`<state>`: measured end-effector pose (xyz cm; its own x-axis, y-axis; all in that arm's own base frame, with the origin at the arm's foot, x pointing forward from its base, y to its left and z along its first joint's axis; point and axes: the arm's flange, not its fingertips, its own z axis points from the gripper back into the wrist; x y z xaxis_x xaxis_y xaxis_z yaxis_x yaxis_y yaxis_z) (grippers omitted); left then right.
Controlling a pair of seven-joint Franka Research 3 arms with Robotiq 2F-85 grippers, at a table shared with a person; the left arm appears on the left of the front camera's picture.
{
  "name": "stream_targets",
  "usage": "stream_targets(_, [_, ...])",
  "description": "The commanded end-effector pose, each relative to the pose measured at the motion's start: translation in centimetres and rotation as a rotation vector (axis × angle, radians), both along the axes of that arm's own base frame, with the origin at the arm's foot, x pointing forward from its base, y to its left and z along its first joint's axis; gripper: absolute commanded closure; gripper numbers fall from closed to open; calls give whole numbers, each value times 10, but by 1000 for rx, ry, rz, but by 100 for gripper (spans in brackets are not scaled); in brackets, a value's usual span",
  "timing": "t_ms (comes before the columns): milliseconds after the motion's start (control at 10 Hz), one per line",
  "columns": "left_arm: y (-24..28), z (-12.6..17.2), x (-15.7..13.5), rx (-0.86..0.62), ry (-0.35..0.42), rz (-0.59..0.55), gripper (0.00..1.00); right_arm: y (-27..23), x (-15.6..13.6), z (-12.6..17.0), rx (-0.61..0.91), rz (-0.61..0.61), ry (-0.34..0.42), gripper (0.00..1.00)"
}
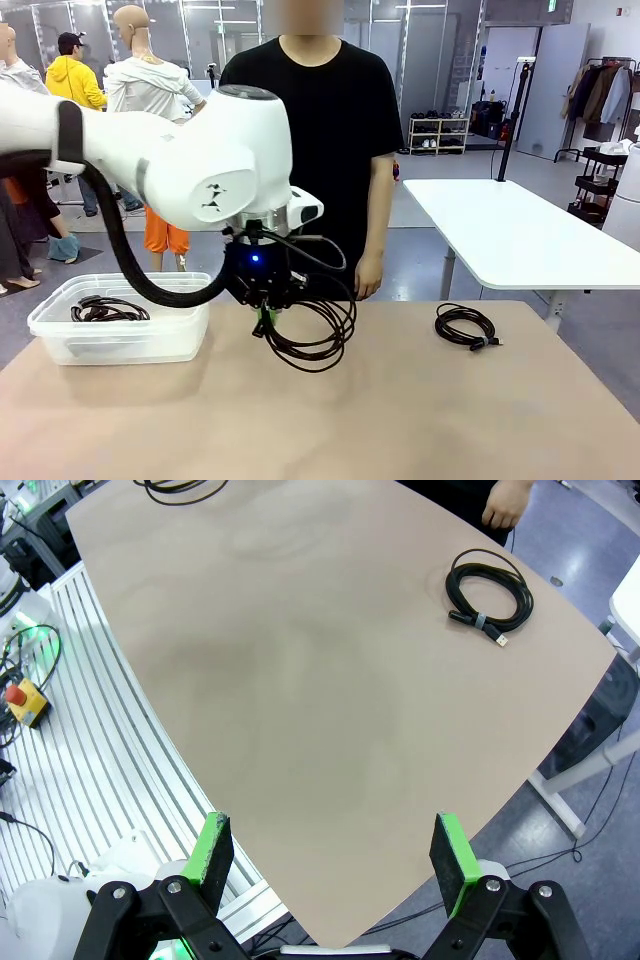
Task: Organize and store the cables.
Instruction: Place the USB Extension Cable into the Organizing box.
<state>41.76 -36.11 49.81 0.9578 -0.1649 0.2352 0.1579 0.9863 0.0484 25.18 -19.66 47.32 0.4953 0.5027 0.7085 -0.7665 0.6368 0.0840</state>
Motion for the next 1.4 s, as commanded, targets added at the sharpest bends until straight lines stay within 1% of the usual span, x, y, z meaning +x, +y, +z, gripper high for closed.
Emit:
stream_targets(0, [-8, -4, 6, -4, 14, 13, 100, -1, -1, 1, 7, 5, -12, 0])
stream_targets(400, [-8, -4, 6, -4, 14, 13, 100, -1, -1, 1, 7, 5, -12, 0])
stream_targets(500, [-5, -7, 3, 4, 11, -3, 85, -1, -1, 1, 7, 5, -12, 0])
stream_targets(600, [25, 7, 16, 20, -5, -229, 85, -1, -1, 1, 7, 5, -12, 0])
stream_targets(700, [67, 28, 40, -23, -42, -227, 85, -1, -1, 1, 7, 5, -12, 0])
stream_targets(800, [106, 39, 54, -50, -73, -233, 85, -1, -1, 1, 7, 5, -12, 0])
stream_targets(900, [143, 43, 65, -59, -143, -257, 85, -1, -1, 1, 7, 5, -12, 0])
stream_targets(1000, [175, 43, 80, -48, -171, -236, 85, -1, -1, 1, 7, 5, -12, 0])
stream_targets(1100, [213, 42, 98, -90, -155, -230, 85, -1, -1, 1, 7, 5, -12, 0])
stream_targets(1200, [238, 41, 106, -87, -143, -224, 85, -1, -1, 1, 7, 5, -12, 0])
stream_targets(1300, [275, 36, 119, -68, -144, -214, 85, -1, -1, 1, 7, 5, -12, 0])
